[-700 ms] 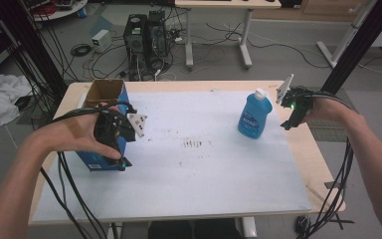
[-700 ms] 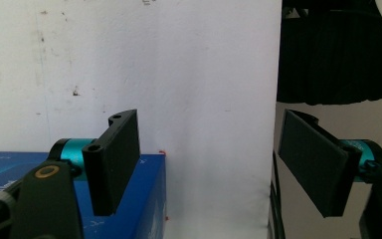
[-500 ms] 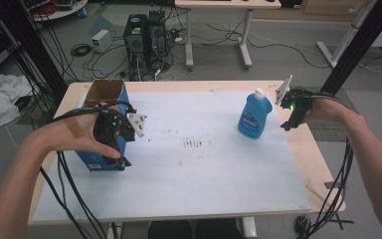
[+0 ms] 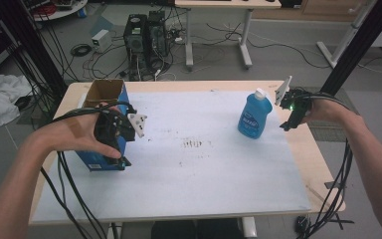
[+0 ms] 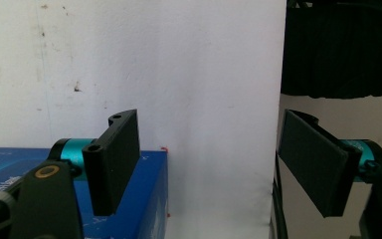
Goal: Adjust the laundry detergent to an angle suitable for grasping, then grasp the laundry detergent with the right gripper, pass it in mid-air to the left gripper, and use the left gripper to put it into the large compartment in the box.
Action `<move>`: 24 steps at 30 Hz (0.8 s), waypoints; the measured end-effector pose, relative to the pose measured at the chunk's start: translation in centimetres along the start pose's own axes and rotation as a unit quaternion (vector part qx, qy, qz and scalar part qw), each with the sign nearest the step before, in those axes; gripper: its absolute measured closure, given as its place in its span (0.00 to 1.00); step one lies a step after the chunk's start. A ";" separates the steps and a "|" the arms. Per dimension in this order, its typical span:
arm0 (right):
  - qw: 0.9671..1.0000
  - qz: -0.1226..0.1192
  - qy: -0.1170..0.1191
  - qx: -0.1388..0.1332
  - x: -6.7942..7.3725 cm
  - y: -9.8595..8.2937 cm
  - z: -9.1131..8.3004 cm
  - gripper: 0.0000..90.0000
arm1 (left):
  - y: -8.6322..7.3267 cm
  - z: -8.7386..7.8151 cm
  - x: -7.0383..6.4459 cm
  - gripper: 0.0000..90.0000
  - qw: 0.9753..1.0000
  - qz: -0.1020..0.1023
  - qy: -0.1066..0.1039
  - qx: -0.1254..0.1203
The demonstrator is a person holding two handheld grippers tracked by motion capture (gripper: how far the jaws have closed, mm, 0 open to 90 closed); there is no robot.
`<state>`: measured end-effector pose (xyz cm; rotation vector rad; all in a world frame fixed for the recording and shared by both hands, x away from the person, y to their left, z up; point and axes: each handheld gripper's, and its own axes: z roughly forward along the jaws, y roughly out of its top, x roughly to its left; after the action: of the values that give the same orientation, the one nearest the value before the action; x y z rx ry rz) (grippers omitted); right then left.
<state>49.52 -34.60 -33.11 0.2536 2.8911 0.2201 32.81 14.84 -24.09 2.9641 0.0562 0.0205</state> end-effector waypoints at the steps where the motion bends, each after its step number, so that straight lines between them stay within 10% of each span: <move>1: 1.000 0.000 0.000 0.000 0.0 0.0 0.0 0.14 | 0.0 0.0 0.0 0.27 1.000 0.000 0.000 0.000; 24: 1.000 0.004 -0.001 0.003 0.5 -0.2 -0.8 0.14 | 0.0 0.2 0.2 0.27 1.000 0.002 0.000 -0.005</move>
<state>48.82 -34.81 -32.43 0.2663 2.8887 0.2134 33.05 14.85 -24.30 2.9548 0.0507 0.0207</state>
